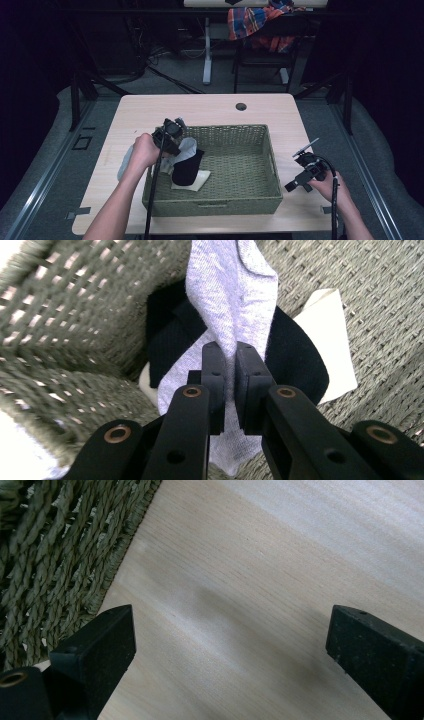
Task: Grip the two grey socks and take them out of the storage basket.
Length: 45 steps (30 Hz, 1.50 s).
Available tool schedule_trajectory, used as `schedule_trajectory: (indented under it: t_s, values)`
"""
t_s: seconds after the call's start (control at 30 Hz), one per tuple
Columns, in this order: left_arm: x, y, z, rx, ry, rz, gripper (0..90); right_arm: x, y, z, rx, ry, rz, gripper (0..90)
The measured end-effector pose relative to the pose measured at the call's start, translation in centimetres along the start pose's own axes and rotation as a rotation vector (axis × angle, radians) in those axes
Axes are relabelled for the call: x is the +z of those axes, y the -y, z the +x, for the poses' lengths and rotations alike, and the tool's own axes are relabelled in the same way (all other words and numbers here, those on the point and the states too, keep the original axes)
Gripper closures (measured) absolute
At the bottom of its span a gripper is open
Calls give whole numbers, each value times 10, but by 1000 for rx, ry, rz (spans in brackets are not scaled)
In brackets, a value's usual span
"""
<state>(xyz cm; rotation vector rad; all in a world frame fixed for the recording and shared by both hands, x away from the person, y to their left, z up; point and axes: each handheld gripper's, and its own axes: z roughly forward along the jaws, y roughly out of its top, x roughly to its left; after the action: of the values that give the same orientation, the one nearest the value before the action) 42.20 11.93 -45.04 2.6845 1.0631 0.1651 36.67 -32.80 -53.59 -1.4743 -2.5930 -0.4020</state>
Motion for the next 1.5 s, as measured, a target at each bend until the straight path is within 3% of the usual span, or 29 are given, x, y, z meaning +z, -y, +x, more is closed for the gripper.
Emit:
schedule_trajectory:
  t_s: [0.23, 0.27, 0.37, 0.97, 1.37, 1.43, 1.47, 1.5]
  values:
    - [-10, -6, 3, 4, -2, -13, 847, 0, 0, 0, 1, -6, -2, 57]
    - [-11, -6, 3, 5, -5, -18, 848, 1, 1, 1, 22, -1, -27, 57]
    - [-15, -8, 4, 6, -8, -22, 848, -1, 0, 0, -7, 0, 6, 57]
    - [-53, -20, 15, 12, -56, -59, 849, -1, 0, 0, -2, -2, -3, 57]
    - [-80, -17, 41, -43, -97, -93, 848, -1, 0, 0, 0, -8, 1, 57]
    - [-82, -16, 44, -53, -101, -97, 848, 1, 1, 1, 19, -4, -22, 57]
    - [-84, -12, 51, -75, -110, -101, 848, 2, 2, 1, 26, -14, -32, 57]
    - [-85, -9, 55, -87, -111, -106, 848, 0, 1, 0, 6, -9, -6, 57]
